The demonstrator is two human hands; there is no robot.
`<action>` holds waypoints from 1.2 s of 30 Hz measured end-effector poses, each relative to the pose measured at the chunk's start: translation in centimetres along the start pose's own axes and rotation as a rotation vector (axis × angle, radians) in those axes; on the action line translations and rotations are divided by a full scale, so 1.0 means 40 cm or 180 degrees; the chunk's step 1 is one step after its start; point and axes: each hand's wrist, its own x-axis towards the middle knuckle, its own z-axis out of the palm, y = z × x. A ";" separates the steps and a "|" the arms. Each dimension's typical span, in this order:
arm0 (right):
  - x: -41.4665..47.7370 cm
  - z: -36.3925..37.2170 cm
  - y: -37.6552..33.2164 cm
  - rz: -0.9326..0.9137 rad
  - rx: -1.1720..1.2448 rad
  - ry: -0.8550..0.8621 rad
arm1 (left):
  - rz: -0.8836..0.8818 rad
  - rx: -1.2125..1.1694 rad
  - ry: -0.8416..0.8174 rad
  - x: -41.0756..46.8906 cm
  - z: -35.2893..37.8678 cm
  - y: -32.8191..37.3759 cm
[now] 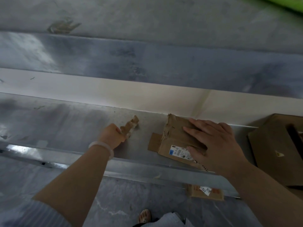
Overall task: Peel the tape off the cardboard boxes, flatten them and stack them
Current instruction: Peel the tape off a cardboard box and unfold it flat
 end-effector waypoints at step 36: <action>-0.168 -0.081 0.096 0.1485 0.1108 0.0509 | 0.2606 -0.0142 0.0602 -0.266 0.050 0.272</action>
